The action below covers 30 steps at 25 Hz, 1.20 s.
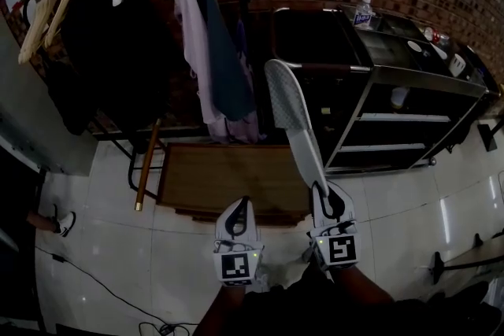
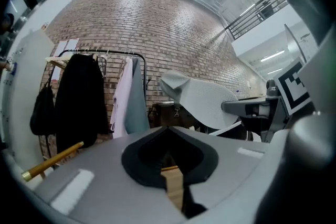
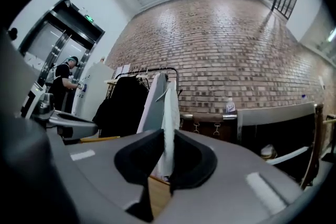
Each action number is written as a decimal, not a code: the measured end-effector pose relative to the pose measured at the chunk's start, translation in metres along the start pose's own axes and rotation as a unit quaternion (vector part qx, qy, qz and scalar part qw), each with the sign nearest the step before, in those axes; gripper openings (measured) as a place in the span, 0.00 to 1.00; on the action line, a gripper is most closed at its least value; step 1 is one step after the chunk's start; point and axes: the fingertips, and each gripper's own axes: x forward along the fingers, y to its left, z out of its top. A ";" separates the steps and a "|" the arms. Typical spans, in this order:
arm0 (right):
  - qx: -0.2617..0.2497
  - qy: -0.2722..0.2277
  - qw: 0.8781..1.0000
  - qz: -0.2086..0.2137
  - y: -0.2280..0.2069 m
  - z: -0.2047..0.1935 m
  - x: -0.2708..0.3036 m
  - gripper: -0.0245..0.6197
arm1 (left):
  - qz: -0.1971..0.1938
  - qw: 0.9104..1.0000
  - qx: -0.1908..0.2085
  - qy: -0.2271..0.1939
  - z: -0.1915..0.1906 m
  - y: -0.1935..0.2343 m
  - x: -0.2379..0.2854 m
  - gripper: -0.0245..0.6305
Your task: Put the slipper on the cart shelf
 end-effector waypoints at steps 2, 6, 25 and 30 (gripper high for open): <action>0.002 -0.004 1.000 -0.001 -0.001 0.000 -0.003 0.11 | 0.005 1.000 0.000 -0.010 0.005 0.001 -0.004 0.06; -0.003 -0.008 1.000 -0.002 -0.002 0.002 -0.008 0.11 | -0.001 1.000 0.004 -0.011 0.011 -0.006 -0.004 0.06; 0.025 0.017 0.999 -0.011 -0.016 -0.008 -0.012 0.11 | -0.025 0.999 -0.005 -0.026 0.023 -0.029 0.009 0.06; 0.057 0.052 0.996 -0.047 -0.048 -0.034 -0.024 0.11 | -0.040 0.999 -0.003 -0.026 0.019 -0.044 0.017 0.06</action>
